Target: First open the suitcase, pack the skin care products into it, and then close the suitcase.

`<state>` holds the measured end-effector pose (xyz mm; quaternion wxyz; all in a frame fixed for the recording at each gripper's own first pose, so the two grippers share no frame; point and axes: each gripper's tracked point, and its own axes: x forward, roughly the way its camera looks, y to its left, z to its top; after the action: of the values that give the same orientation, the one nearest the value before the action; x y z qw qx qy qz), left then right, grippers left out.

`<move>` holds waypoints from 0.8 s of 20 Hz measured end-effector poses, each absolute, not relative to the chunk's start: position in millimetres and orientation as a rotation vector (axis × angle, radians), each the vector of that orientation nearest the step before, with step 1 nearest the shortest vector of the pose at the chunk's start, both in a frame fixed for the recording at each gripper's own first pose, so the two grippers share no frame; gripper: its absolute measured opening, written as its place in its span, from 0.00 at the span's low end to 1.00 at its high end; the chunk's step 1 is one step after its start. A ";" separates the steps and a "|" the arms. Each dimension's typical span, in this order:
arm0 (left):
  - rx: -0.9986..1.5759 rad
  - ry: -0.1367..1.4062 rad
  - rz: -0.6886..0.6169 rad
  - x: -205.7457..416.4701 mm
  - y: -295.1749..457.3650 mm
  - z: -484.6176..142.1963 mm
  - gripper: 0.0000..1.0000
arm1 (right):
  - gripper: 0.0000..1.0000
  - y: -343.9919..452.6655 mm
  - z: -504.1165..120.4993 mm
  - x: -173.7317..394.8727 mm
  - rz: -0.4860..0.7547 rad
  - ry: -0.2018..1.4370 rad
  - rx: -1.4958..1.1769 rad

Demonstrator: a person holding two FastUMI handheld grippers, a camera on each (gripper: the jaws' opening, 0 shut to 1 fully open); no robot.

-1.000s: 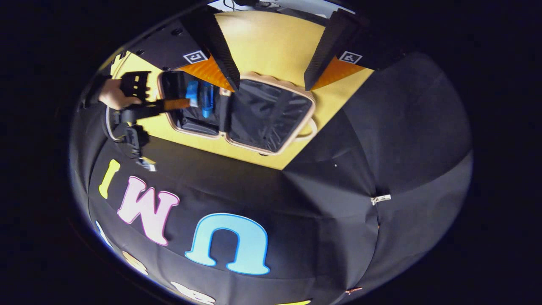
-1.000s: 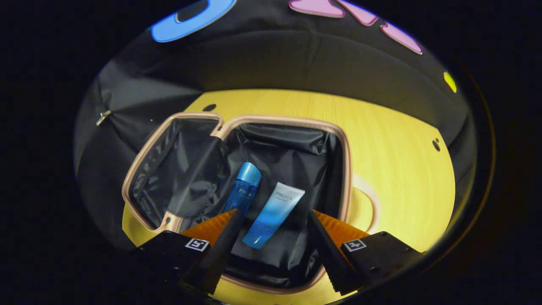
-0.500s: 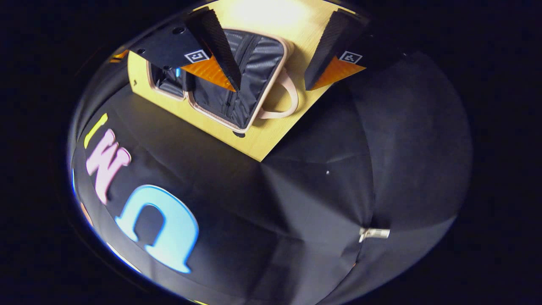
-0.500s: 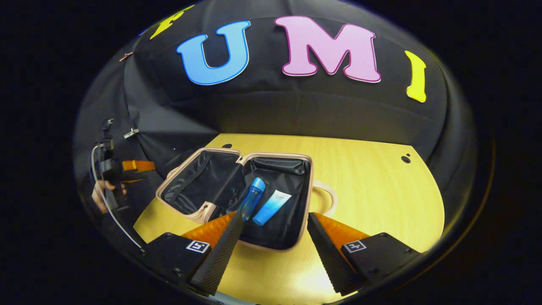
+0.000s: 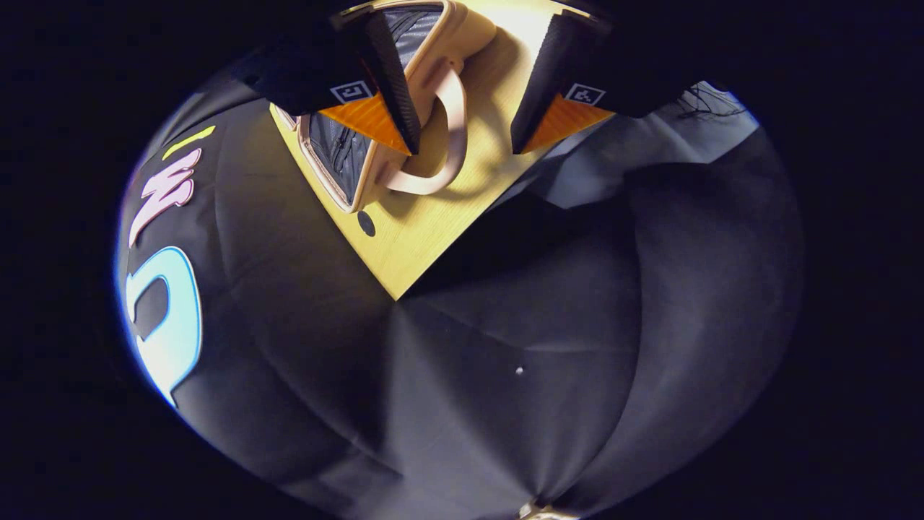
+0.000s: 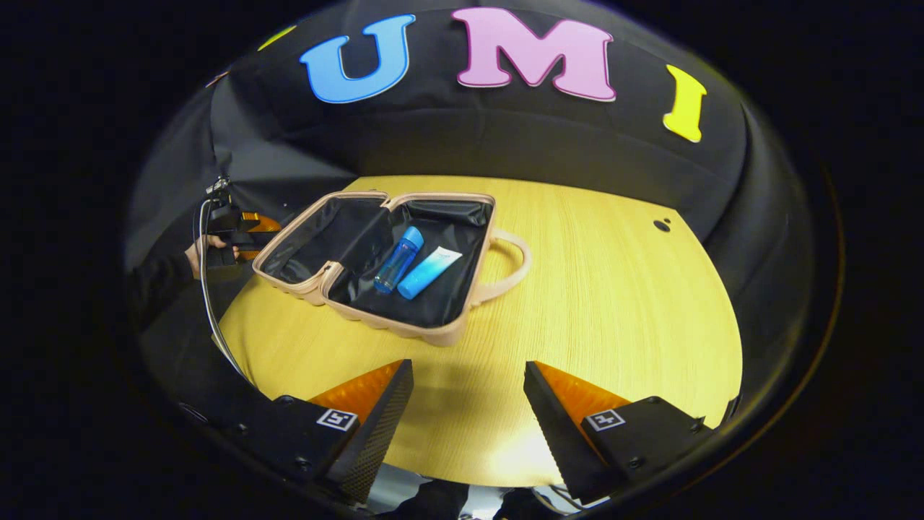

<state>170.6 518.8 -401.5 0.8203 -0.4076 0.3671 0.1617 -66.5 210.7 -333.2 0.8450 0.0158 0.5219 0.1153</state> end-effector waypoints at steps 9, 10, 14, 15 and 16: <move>-0.737 0.770 0.318 185.5 503.7 -373.9 0.09 | 0.98 174.8 -312.3 -60.7 0.186 1.049 0.066; -0.669 0.747 0.317 188.2 501.1 -353.9 0.07 | 0.98 168.8 -310.2 -57.4 0.186 1.042 0.071; -0.499 0.628 0.270 204.4 459.7 -243.6 0.06 | 0.98 142.7 -300.4 -44.4 0.166 1.007 0.112; -0.474 0.598 0.249 206.7 443.2 -215.7 0.06 | 0.98 136.4 -298.4 -40.5 0.169 1.002 0.130; -0.444 0.574 0.220 209.0 422.3 -190.7 0.06 | 0.98 129.5 -296.6 -36.6 0.175 0.997 0.139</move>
<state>209.0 422.3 -190.7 0.9290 -0.2166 0.2800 0.1076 -36.6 129.5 -296.6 0.8724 0.0665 0.4770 0.0836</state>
